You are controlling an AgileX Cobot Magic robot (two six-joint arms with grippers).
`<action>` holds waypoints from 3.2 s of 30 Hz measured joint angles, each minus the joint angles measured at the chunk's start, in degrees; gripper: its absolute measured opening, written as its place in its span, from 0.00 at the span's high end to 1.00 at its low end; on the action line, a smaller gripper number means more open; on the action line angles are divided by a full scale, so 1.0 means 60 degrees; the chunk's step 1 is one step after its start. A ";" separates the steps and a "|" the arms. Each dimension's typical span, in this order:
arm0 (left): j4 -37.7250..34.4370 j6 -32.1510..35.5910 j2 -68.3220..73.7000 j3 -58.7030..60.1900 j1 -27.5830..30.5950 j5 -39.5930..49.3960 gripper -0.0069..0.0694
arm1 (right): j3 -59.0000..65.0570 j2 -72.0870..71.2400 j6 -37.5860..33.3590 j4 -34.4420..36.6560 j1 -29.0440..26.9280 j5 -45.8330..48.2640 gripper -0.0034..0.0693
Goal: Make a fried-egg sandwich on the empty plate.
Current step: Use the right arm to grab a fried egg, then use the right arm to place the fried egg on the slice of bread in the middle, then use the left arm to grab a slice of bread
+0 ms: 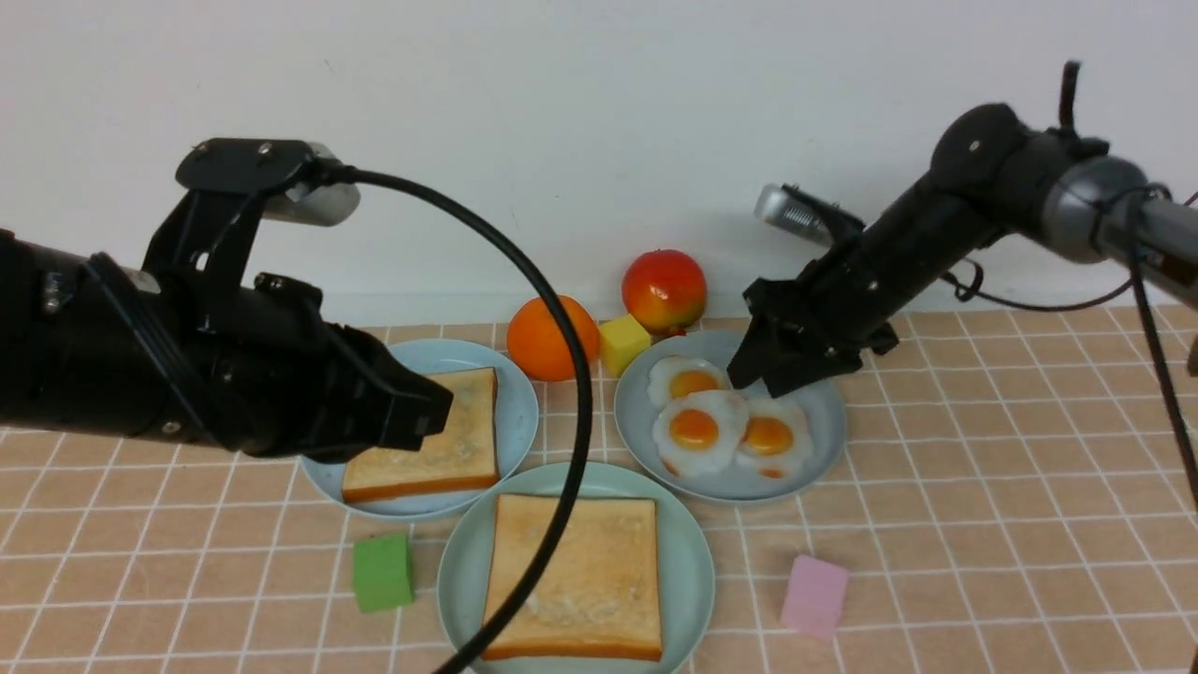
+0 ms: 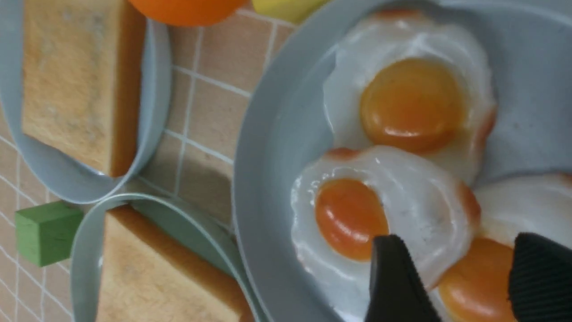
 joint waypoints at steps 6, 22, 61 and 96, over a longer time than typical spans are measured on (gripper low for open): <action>0.0235 0.0010 0.0000 0.0000 0.0000 0.0009 0.93 | -0.0011 0.0372 -0.0009 0.0451 0.0052 -0.0166 0.45; 0.0405 0.0017 0.0000 0.0000 0.0000 0.0018 0.93 | -0.0029 0.0614 -0.0082 0.0714 0.0117 -0.0249 0.56; 0.0760 -0.0423 -0.0016 0.0000 0.0000 -0.0003 0.89 | 0.2284 -0.1878 -0.1667 0.1640 0.1719 0.0459 0.88; 0.2541 -0.5235 0.1628 -0.0199 0.0323 -0.1104 0.80 | 0.3353 -0.4525 -0.0535 -0.1132 0.1253 -0.0056 0.32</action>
